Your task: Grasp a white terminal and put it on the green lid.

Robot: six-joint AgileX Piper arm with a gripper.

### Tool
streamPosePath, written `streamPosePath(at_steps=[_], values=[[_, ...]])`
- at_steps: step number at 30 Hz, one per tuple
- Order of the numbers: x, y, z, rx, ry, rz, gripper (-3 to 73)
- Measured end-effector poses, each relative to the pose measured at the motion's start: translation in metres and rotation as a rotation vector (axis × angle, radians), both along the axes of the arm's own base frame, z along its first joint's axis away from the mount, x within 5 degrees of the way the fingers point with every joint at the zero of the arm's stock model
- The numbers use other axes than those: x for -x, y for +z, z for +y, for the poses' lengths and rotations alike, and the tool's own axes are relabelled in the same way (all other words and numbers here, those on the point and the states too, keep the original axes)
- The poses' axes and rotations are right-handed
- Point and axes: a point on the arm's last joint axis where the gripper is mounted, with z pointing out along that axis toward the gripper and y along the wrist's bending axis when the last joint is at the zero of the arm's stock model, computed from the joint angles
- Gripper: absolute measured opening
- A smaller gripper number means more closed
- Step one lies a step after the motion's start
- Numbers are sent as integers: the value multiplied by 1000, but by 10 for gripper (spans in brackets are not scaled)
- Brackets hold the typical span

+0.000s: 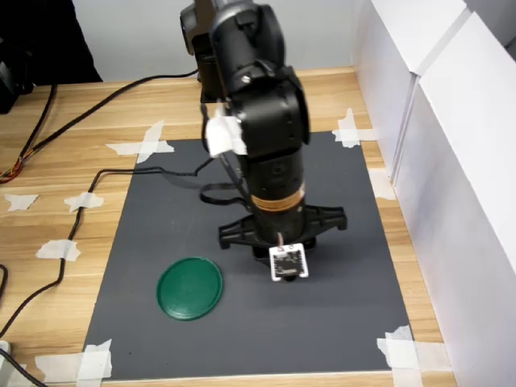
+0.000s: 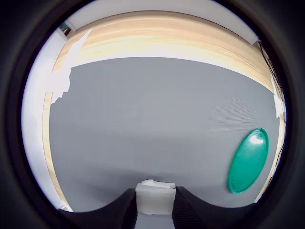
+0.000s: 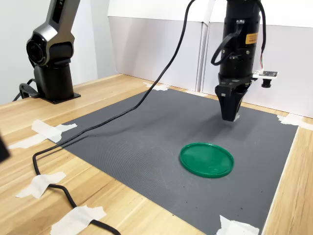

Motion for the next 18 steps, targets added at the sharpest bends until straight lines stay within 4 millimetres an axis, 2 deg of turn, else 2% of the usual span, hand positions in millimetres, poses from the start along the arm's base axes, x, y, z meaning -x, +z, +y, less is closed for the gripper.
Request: streamPosePath(at_steps=[4, 12, 15, 18], values=[[-1, 13, -29, -7, -30, -3, 277], [-3, 14, -88, 26, -82, 19, 277], [-5, 9, -106, 40, -103, 28, 277], [-7, -2, -114, 54, -91, 51, 277]])
